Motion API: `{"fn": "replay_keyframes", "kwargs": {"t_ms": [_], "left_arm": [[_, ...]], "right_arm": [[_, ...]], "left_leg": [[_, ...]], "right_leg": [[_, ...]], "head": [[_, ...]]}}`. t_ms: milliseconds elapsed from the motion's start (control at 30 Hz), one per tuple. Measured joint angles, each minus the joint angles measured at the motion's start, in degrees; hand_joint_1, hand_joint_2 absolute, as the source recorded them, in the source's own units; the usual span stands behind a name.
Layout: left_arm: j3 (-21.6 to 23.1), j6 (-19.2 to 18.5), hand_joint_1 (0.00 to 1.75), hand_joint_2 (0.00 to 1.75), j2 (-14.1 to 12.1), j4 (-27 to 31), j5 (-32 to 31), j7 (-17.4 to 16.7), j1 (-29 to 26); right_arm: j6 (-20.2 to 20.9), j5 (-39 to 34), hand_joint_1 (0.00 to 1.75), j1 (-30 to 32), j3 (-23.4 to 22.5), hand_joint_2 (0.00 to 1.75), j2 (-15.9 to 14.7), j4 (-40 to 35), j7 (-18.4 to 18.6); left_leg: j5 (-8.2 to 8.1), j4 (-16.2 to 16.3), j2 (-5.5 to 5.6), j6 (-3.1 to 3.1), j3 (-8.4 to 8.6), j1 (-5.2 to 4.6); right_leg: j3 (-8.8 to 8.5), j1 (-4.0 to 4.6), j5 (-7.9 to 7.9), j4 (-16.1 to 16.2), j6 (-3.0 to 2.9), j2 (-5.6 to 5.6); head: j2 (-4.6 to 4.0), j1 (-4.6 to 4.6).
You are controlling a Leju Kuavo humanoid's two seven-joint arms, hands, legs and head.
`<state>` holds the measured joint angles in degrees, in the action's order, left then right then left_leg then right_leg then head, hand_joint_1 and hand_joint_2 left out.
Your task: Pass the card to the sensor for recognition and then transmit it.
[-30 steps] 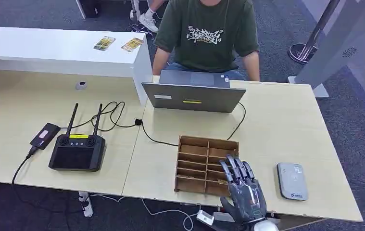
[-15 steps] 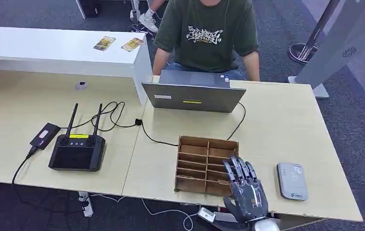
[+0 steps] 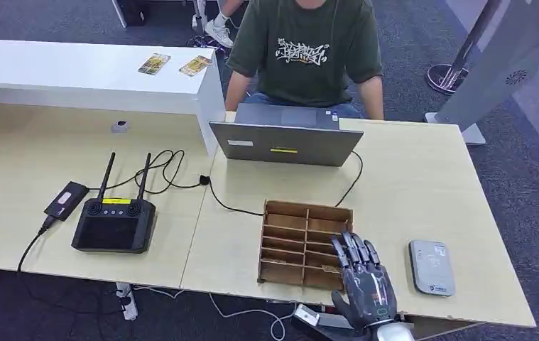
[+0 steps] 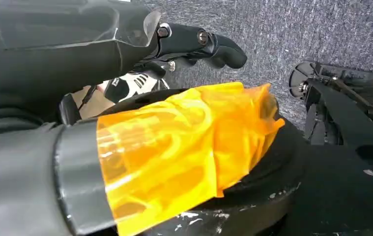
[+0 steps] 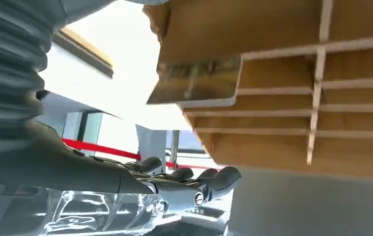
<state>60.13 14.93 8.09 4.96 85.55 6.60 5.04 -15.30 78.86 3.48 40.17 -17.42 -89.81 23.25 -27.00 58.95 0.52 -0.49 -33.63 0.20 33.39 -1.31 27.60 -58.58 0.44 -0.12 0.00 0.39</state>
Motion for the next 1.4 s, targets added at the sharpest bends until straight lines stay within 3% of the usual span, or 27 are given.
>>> {"fn": "replay_keyframes", "kwargs": {"t_ms": [533,567,600,633,667,1400], "left_arm": [[0.0,0.0,0.0,0.0,0.0,0.0,0.0,0.0,0.0],[0.0,0.0,0.0,0.0,0.0,0.0,0.0,0.0,0.0],[0.0,0.0,0.0,0.0,0.0,0.0,0.0,0.0,0.0],[0.0,0.0,0.0,0.0,0.0,0.0,0.0,0.0,0.0],[0.0,0.0,0.0,0.0,0.0,0.0,0.0,0.0,0.0],[0.0,0.0,0.0,0.0,0.0,0.0,0.0,0.1,0.0]], "right_arm": [[-0.2,-0.8,0.0,-0.1,0.0,1.75,0.0,0.9,-0.3],[-0.2,-0.8,0.1,-0.1,0.0,1.75,0.0,0.9,-0.3],[-0.4,-0.8,1.34,-0.1,0.0,1.75,0.0,0.9,-0.3],[-0.6,-0.9,1.69,-0.1,0.0,1.75,0.1,0.9,-0.4],[-0.8,-0.9,1.75,-0.1,0.0,1.75,0.1,0.9,-0.5],[-3.3,-1.0,1.75,-0.3,-0.1,1.75,1.0,0.9,-1.9]], "left_leg": [[0.0,0.0,0.0,0.0,0.0,0.0],[0.0,0.0,0.0,0.0,0.0,0.0],[0.0,0.0,0.0,0.0,0.0,0.0],[0.0,0.0,0.0,0.0,0.0,0.0],[0.0,0.0,0.0,0.0,0.0,0.0],[0.0,0.0,0.0,0.0,0.0,0.0]], "right_leg": [[0.0,0.0,0.0,0.0,0.0,0.0],[0.0,0.0,0.0,0.0,0.0,0.0],[0.0,0.0,0.0,0.0,0.0,0.0],[0.0,0.0,0.0,0.0,0.0,0.0],[0.0,0.0,0.0,0.0,0.0,0.0],[0.0,0.0,0.0,0.0,0.0,-0.01]], "head": [[0.0,0.0],[0.0,0.0],[0.0,0.0],[0.0,0.0],[0.0,0.0],[0.0,0.0]]}}
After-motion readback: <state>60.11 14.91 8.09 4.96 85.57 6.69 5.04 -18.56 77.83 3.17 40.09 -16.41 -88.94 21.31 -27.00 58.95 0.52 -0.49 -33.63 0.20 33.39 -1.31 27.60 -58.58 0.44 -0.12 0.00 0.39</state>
